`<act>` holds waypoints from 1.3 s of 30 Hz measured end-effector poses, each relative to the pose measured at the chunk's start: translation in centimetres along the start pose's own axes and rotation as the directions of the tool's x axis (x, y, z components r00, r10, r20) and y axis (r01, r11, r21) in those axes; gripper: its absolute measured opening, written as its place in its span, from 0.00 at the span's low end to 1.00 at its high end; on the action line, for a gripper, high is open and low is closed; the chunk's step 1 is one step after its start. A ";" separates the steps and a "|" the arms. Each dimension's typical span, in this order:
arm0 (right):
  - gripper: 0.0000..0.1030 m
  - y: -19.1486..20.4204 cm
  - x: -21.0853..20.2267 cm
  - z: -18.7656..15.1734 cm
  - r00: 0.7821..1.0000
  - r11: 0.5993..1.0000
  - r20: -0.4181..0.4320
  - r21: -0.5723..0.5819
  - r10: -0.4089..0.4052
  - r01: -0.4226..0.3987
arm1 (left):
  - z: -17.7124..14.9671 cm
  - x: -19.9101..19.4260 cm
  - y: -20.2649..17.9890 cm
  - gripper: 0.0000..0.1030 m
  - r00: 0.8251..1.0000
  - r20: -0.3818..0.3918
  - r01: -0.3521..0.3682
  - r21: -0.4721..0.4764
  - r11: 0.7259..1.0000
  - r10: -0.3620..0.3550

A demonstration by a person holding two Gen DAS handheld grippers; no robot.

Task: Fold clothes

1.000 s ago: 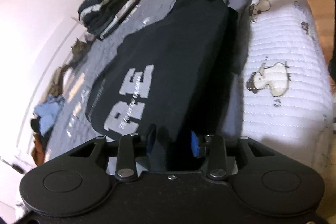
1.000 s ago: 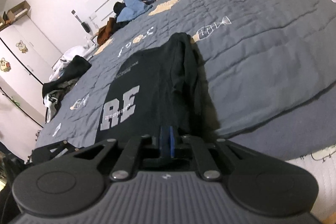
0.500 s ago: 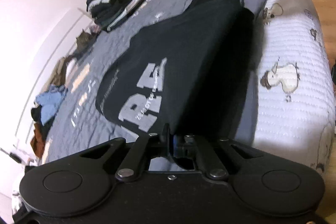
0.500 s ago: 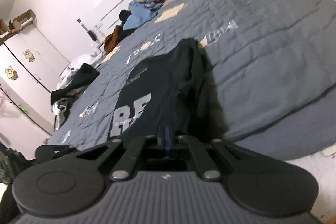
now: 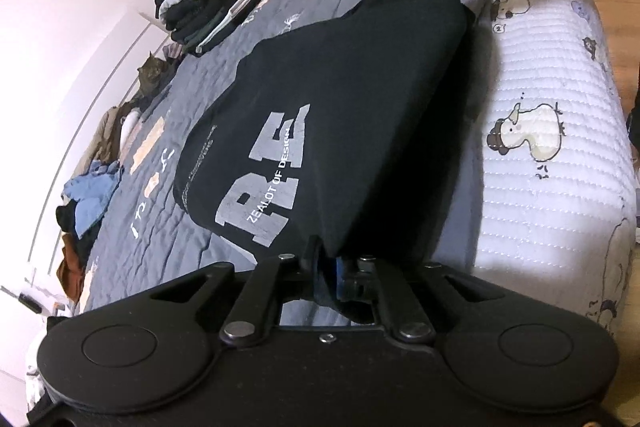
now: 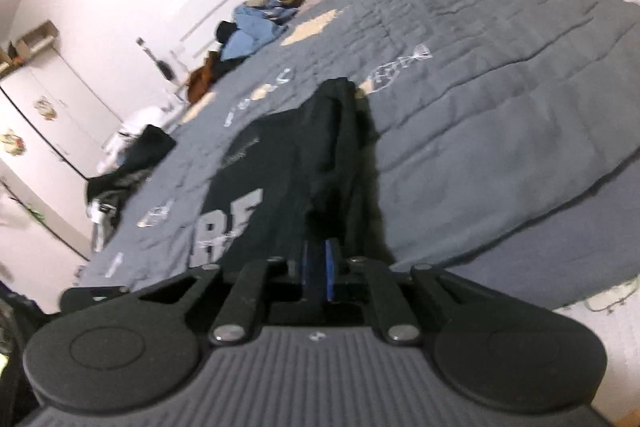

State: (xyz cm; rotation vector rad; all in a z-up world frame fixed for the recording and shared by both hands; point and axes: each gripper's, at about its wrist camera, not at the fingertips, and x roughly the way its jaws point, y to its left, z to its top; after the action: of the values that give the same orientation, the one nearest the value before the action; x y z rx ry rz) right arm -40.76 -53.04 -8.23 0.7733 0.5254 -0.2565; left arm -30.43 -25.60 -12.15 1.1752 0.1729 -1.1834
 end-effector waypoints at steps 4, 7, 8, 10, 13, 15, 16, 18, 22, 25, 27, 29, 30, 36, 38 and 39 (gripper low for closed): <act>0.35 0.3 1.7 -0.5 0.998 1.000 -0.063 -0.016 -0.014 0.013 | 0.2 0.1 -1.1 0.31 1.000 0.013 -0.015 0.046 0.999 0.014; 0.31 0.7 3.2 -1.3 0.994 0.998 -0.094 -0.040 -0.049 0.046 | 0.4 0.2 -1.6 0.31 1.000 0.021 -0.021 0.061 0.998 0.020; 0.21 0.7 3.4 -1.6 0.994 0.998 -0.089 -0.032 -0.056 0.053 | 0.4 0.3 -1.8 0.31 1.000 0.022 -0.019 0.066 0.998 0.018; 0.07 0.7 3.8 -2.0 0.994 0.998 -0.079 -0.016 -0.069 0.068 | 0.4 0.4 -2.2 0.31 0.999 0.024 -0.029 0.087 0.996 0.027; 0.04 1.2 3.5 -2.1 0.995 0.996 -0.035 -0.022 -0.090 0.089 | 0.4 0.3 -2.1 0.16 0.999 0.026 -0.023 0.087 0.996 0.021; 0.04 1.7 2.9 -1.9 0.993 0.992 0.017 -0.052 -0.115 0.116 | 0.4 0.1 -1.5 0.09 1.000 0.016 -0.006 0.062 0.998 0.005; 0.03 1.9 2.6 -1.8 0.991 0.989 0.041 -0.066 -0.127 0.130 | 0.3 0.1 -1.3 0.08 1.000 0.005 -0.003 0.060 0.998 0.003; 0.03 1.7 2.8 -1.7 0.989 0.987 0.045 -0.071 -0.143 0.146 | -0.1 0.2 -1.3 0.06 1.000 -0.024 0.004 0.075 0.997 -0.003; 0.03 1.0 4.0 -2.2 0.985 0.983 -0.004 -0.072 -0.172 0.171 | -0.4 1.1 -2.7 0.10 0.998 -0.057 -0.028 0.135 0.990 0.036; 0.03 0.9 4.0 -2.2 0.987 0.985 -0.006 -0.057 -0.162 0.162 | -0.1 1.3 -3.2 0.10 0.997 -0.046 -0.050 0.137 0.989 0.056; 0.03 0.6 4.1 -2.2 0.986 0.985 -0.015 -0.050 -0.165 0.164 | -0.2 1.5 -3.2 0.10 0.997 -0.050 -0.048 0.148 0.988 0.056; 0.04 0.2 4.4 -2.4 0.985 0.984 -0.029 -0.045 -0.171 0.170 | -0.4 1.4 -3.0 0.10 0.997 -0.065 -0.039 0.153 0.988 0.049; 0.04 0.1 4.5 -2.5 0.985 0.985 -0.037 -0.045 -0.171 0.169 | -0.5 1.3 -2.8 0.10 0.997 -0.069 -0.033 0.150 0.988 0.044; 0.06 -0.3 4.4 -2.0 0.984 0.987 -0.077 -0.031 -0.162 0.160 | -0.5 -0.5 -0.7 0.14 0.997 -0.062 0.054 0.019 0.998 -0.053; 0.06 0.1 3.6 -1.4 0.984 0.987 -0.086 -0.047 -0.159 0.155 | -0.6 -1.8 1.3 0.20 0.988 -0.013 0.153 -0.105 0.983 -0.155; 0.07 0.3 3.0 -1.1 0.986 0.988 -0.075 -0.048 -0.149 0.146 | -0.7 -2.4 2.2 0.24 0.982 0.020 0.189 -0.168 0.968 -0.188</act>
State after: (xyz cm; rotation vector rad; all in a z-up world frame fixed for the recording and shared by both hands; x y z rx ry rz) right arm -38.50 -52.16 -10.28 0.7058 0.6615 -0.3522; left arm -29.41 -23.75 -9.53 1.0238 0.3827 -1.3102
